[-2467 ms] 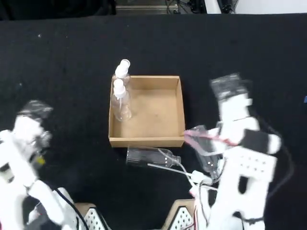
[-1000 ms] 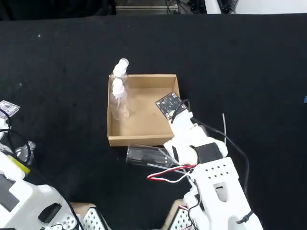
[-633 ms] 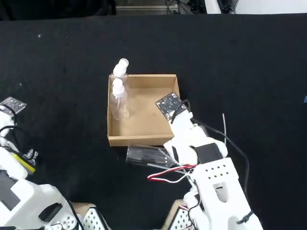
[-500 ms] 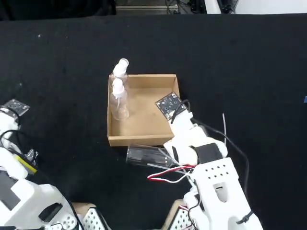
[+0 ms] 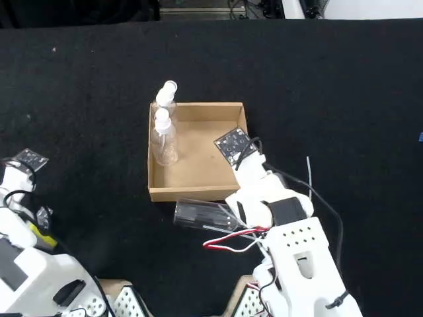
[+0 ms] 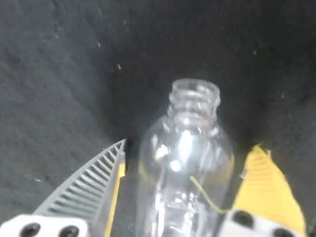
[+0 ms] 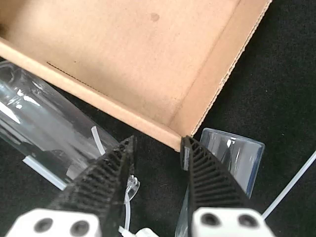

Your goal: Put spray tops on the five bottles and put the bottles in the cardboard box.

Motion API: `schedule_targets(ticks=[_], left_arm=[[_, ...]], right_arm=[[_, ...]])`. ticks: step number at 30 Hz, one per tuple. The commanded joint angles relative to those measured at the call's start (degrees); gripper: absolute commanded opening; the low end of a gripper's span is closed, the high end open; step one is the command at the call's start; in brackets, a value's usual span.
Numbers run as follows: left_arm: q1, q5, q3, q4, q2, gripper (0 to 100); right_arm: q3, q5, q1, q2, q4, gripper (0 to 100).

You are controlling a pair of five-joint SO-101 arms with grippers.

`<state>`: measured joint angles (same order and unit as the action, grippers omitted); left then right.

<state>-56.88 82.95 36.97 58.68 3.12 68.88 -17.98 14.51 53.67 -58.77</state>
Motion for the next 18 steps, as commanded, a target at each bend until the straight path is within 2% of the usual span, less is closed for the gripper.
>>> schedule_targets(ticks=[1,5,7,9,14,18], left_arm=[[-0.75,4.57,-3.65,4.75,1.05,25],[1.45,3.78,-7.6,13.27,1.05,10],[3.21,0.18,-10.33,18.11,1.05,2],[4.97,-4.4,-13.32,21.98,1.05,5],[8.92,-13.63,-17.89,29.1,2.29,3],[11.3,-19.16,-14.81,30.15,9.23,3]], right_arm=[[1.01,0.0,1.05,0.13,1.05,12.0],[1.01,-0.09,1.05,0.13,1.05,12.0],[1.01,-0.09,1.05,0.13,1.05,12.0],[1.01,-0.09,1.05,0.13,1.05,12.0],[1.01,-0.09,0.97,0.13,1.05,12.0],[0.75,-0.09,-0.44,0.13,0.79,12.0]])
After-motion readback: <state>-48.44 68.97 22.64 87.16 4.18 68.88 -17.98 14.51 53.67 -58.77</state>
